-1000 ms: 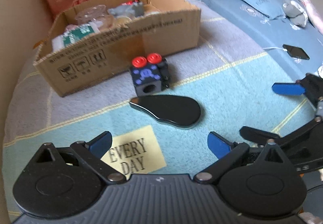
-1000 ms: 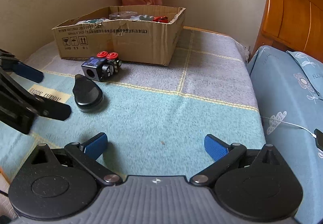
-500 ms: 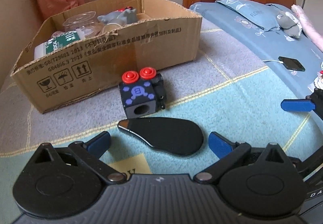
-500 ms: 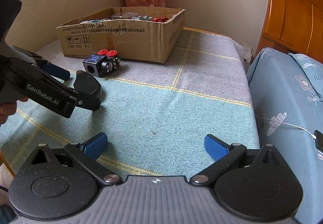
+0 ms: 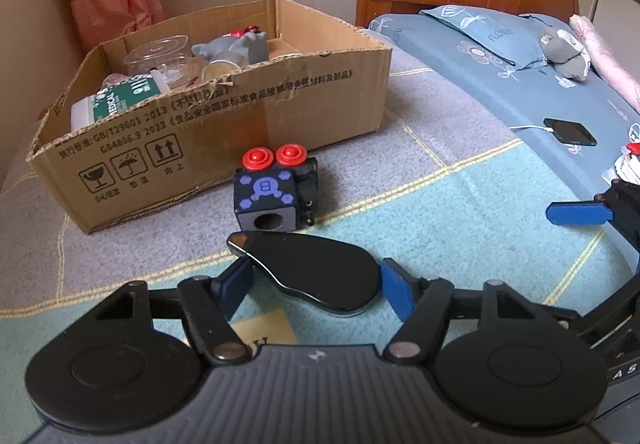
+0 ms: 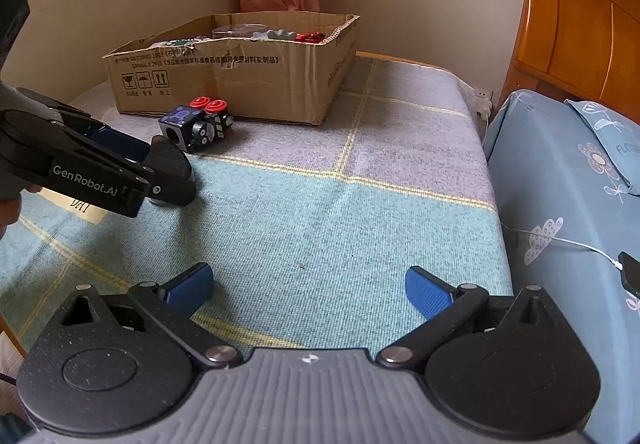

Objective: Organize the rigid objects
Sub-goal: 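Close left gripper on the black paddle-shaped object and lift it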

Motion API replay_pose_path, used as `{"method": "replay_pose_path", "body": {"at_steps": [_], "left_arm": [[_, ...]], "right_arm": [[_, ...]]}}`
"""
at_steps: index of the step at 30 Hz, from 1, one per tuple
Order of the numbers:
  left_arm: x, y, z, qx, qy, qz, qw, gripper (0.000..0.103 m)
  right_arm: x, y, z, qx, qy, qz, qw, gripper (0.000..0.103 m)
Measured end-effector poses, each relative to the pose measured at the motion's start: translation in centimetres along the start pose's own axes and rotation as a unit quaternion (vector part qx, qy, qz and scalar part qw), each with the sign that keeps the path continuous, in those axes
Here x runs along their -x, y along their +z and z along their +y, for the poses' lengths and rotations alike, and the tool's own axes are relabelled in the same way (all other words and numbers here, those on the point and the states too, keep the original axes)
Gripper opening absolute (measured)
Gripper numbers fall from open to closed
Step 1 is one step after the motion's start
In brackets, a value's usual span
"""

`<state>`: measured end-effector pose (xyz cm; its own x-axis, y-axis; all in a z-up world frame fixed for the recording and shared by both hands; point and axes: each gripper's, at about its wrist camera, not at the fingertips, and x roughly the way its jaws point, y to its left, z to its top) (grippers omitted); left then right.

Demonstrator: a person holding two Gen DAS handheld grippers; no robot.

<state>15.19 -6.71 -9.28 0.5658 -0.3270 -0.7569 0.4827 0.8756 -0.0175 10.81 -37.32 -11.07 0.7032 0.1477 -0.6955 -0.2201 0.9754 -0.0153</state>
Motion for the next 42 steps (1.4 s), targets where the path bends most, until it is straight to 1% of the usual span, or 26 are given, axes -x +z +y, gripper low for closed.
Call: {"method": "replay_pose_path", "body": {"at_steps": [1,2,3,4,6,8,13,17,20,22,23,30,34,38,42], "left_arm": [[0.0,-0.1,0.0,-0.002,0.0,0.0,1.0,0.071],[0.1,-0.1,0.0,-0.004,-0.001,0.001,1.0,0.074],[0.0,-0.1,0.1,-0.007,0.0,0.006,1.0,0.087],[-0.3,-0.2,0.3,-0.008,0.003,0.014,0.9999,0.095],[-0.3,-0.3,0.9,-0.006,-0.003,0.015,0.9999,0.096],[-0.4,-0.2,1.3,-0.024,-0.014,0.017,0.9995,0.097],[-1.0,0.3,2.0,-0.076,-0.059,0.015,0.9953,0.102],[-1.6,1.0,2.1,-0.084,-0.065,0.016,0.9942,0.102],[-1.6,1.0,1.8,-0.085,-0.068,0.012,0.994,0.098],[-1.3,1.0,1.6,-0.087,-0.071,0.008,0.9937,0.089],[-1.0,0.9,1.5,-0.088,-0.071,0.008,0.9935,0.089],[0.0,-0.2,1.7,-0.045,-0.034,0.019,0.9983,0.089],[0.8,-1.0,2.7,-0.002,0.0,0.027,0.9996,0.089],[1.5,-1.7,4.5,0.048,0.039,0.031,0.9976,0.089],[2.1,-2.3,6.6,0.091,0.071,0.033,0.9928,0.089]], "right_arm": [[0.0,0.0,0.0,0.0,-0.001,0.001,1.0,0.103],[0.0,0.0,0.0,-0.001,-0.001,0.001,1.0,0.103],[0.0,0.0,0.0,-0.001,-0.002,0.002,1.0,0.103],[0.0,0.0,0.0,-0.001,-0.002,0.002,1.0,0.103],[0.0,0.1,0.0,-0.002,-0.003,0.004,1.0,0.103],[0.0,0.1,0.0,-0.003,-0.003,0.004,1.0,0.103],[-0.1,0.2,0.0,-0.002,-0.004,0.004,1.0,0.103],[0.0,0.1,0.0,-0.002,-0.004,0.004,1.0,0.103],[0.0,0.1,0.0,-0.002,-0.004,0.005,1.0,0.103],[-0.1,0.2,0.0,-0.002,-0.004,0.005,1.0,0.103],[-0.1,0.2,0.0,-0.002,-0.004,0.005,1.0,0.103],[-0.2,0.4,0.1,-0.005,-0.007,0.008,1.0,0.103],[-0.4,0.6,0.3,-0.006,-0.01,0.012,1.0,0.103],[-0.7,0.9,0.9,-0.003,-0.008,0.017,1.0,0.103],[-1.2,1.5,1.7,0.003,-0.003,0.022,1.0,0.103]]}}
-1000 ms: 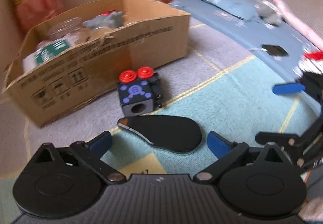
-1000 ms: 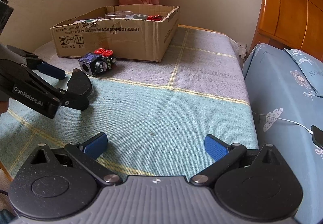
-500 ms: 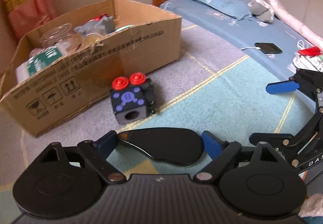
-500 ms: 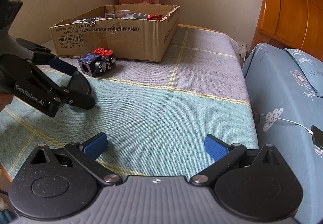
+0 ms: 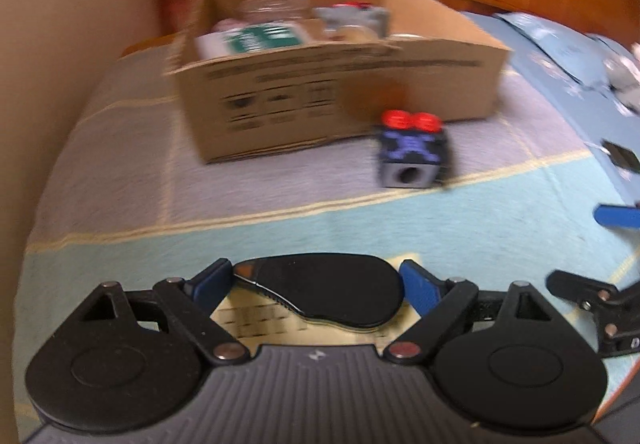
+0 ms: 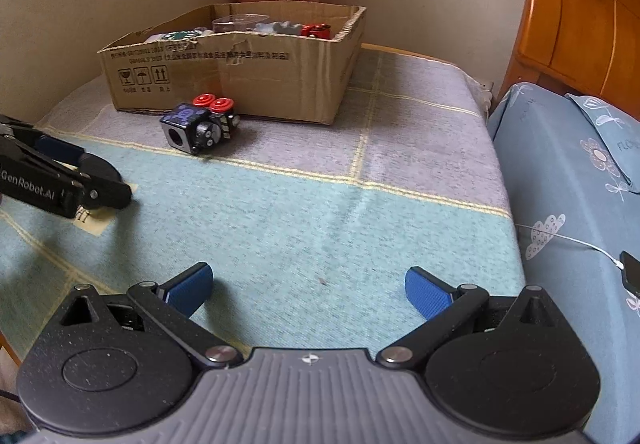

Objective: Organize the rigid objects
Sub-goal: 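Grasp black fidget cube with right gripper while left holds the black paddle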

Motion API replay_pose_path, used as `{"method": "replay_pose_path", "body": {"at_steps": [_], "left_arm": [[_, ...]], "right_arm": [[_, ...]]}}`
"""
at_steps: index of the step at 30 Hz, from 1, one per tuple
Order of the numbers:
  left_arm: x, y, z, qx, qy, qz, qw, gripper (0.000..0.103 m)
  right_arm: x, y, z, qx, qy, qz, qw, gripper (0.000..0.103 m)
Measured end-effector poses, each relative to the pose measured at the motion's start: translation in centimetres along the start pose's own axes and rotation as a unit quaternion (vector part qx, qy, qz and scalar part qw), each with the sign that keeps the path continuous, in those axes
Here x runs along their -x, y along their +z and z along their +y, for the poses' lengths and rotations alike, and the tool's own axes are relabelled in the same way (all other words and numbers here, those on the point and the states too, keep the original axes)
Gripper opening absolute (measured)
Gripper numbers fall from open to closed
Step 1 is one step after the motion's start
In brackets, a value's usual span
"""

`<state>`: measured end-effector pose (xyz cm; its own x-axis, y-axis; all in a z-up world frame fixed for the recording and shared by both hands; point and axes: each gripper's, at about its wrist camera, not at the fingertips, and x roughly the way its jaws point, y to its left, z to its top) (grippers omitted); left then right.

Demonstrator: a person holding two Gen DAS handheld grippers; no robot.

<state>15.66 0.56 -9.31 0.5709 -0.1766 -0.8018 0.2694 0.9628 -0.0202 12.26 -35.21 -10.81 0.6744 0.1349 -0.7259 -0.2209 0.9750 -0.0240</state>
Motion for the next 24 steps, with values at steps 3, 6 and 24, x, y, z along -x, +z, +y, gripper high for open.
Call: {"method": "replay_pose_path", "body": {"at_steps": [3,6,24], "left_arm": [[0.0,0.0,1.3,0.022,0.016,0.0,0.9996,0.089],[-0.2,0.1,2.4,0.037,0.028,-0.002,0.9989,0.089],[-0.2,-0.2,6.3,0.072,0.055,-0.012,0.9958,0.089]], "right_arm": [[-0.5,0.6,0.8,0.008,0.006,0.002,1.0,0.103],[-1.3,1.4,1.7,0.018,0.015,0.004,1.0,0.103],[-7.8,8.1,7.9,0.02,0.021,-0.027,0.999,0.103]]}}
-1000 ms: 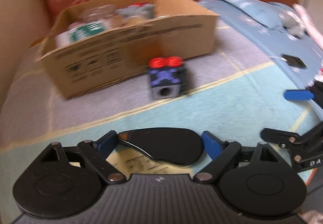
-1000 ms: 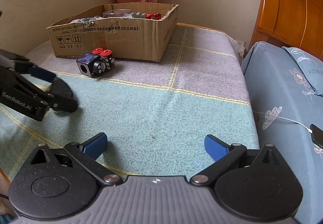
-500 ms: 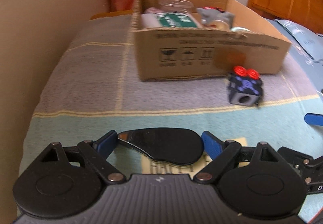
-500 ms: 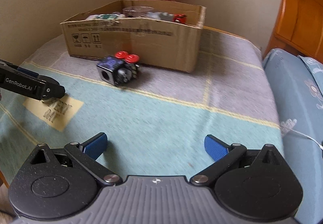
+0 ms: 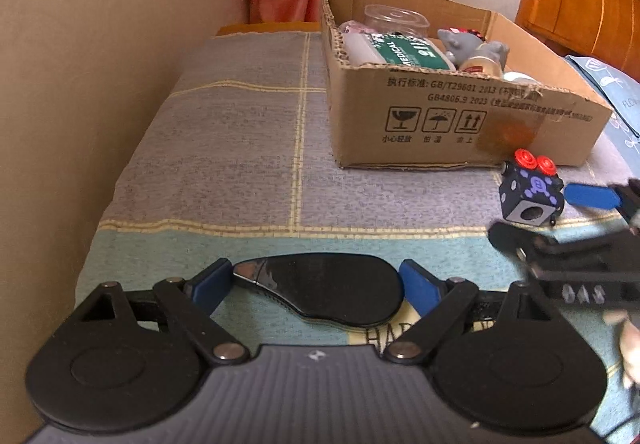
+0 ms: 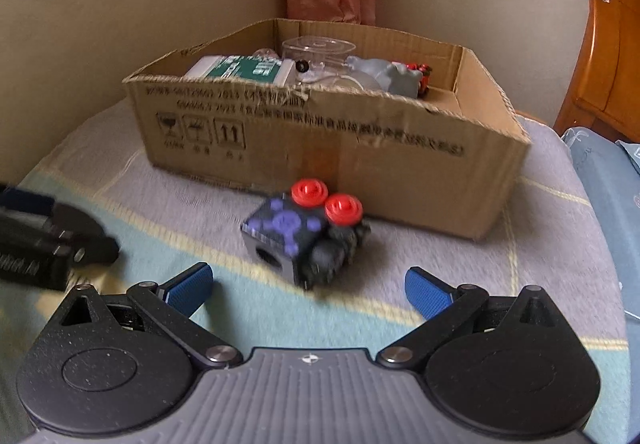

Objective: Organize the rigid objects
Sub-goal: 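Grasp black fidget cube with right gripper while left holds the black paddle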

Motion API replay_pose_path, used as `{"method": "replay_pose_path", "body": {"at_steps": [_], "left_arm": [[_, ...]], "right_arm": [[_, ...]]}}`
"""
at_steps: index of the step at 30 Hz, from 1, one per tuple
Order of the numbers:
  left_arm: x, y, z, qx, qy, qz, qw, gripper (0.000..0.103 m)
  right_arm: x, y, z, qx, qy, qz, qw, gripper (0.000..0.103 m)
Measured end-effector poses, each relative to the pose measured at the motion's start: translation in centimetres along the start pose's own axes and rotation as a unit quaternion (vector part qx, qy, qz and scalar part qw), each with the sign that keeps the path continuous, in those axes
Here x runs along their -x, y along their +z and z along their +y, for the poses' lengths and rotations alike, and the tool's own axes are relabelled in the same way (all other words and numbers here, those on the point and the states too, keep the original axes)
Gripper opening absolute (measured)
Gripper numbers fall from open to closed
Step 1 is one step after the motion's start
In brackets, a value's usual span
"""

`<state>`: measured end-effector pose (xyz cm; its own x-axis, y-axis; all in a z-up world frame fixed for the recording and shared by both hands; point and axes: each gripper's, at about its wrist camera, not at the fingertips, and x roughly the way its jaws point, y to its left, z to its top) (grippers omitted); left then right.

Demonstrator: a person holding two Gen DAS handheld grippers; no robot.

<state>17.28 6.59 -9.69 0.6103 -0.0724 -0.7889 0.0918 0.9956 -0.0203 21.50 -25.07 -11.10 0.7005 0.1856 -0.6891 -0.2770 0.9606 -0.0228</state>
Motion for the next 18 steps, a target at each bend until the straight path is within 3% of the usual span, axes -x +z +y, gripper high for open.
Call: {"method": "replay_pose_path", "body": {"at_steps": [6,14,18], "left_arm": [[0.1,0.0,-0.1,-0.002,0.001,-0.001,1.0,0.089],[0.5,-0.4,-1.1,-0.017,-0.011,0.002,0.9998,0.089],[0.7,-0.8,-1.3,-0.034,-0.02,-0.004,0.9992,0.091]], "right_arm": [[-0.6,0.5,-0.6,-0.025,-0.026,-0.003,0.999,0.103],[1.3,-1.4,-4.6,-0.063,-0.064,-0.002,0.996,0.103],[1.4,-1.6,-5.0,-0.062,-0.064,0.002,0.996,0.103]]}}
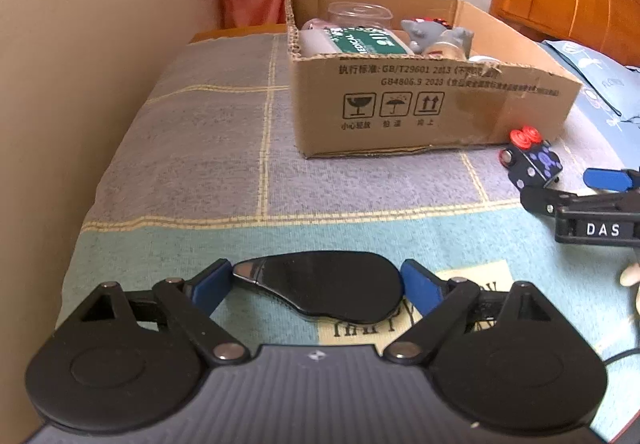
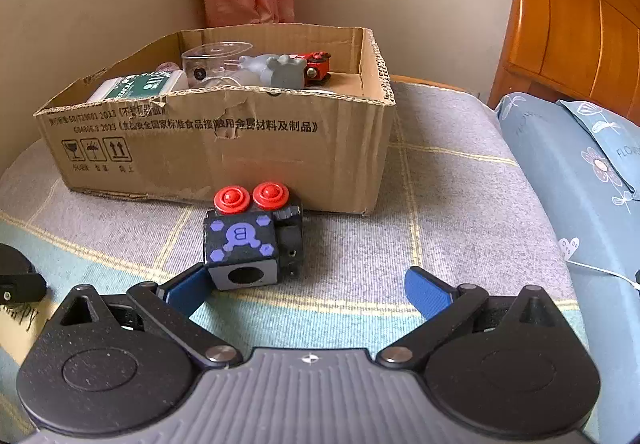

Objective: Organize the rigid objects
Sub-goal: 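Grasp black fidget cube with right gripper while left holds the black paddle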

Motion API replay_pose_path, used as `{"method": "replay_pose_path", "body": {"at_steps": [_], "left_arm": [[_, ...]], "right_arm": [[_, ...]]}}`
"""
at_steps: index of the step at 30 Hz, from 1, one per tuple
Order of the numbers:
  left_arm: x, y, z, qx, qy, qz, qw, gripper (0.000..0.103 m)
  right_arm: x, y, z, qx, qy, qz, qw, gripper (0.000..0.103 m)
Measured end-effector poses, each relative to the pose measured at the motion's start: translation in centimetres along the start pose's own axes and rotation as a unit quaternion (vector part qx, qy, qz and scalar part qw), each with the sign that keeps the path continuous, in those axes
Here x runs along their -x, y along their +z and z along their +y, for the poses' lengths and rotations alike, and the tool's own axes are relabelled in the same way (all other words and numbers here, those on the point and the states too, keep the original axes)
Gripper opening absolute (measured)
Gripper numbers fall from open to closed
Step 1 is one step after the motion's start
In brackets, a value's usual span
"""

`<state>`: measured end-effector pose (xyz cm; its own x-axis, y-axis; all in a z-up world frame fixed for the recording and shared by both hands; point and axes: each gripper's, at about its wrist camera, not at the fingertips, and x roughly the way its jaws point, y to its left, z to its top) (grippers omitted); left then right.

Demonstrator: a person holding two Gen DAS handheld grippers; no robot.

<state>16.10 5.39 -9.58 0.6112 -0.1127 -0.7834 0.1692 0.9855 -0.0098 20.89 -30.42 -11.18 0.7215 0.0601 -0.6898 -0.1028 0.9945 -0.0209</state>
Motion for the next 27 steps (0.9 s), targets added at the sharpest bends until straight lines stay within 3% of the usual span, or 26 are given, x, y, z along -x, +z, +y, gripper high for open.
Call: {"method": "replay_pose_path", "body": {"at_steps": [12,17,20,25,27], "left_arm": [[0.0,-0.3,0.4,-0.052,-0.025,-0.015,0.9982,0.093],[-0.2,0.0,0.5,-0.055,-0.038,-0.014,0.9976,0.09],[-0.2,0.1,0.4,-0.06,-0.038,-0.01,0.9974,0.09],[-0.1,0.5,0.1,-0.073,-0.037,0.004,0.9966,0.09],[0.0,0.7,0.0,-0.077,-0.04,0.008,0.9962,0.09]], "right_arm": [[-0.4,0.7,1.0,0.037,0.038,0.001,0.999,0.103],[-1.0,1.4,1.7,0.055,0.053,-0.003,0.997,0.102],[-0.9,1.8,1.7,0.061,0.061,-0.003,0.996,0.092],[-0.1,2.1,1.8,0.084,0.076,0.002,0.994,0.061],[0.1,2.2,1.8,0.093,0.077,0.006,0.993,0.056]]}}
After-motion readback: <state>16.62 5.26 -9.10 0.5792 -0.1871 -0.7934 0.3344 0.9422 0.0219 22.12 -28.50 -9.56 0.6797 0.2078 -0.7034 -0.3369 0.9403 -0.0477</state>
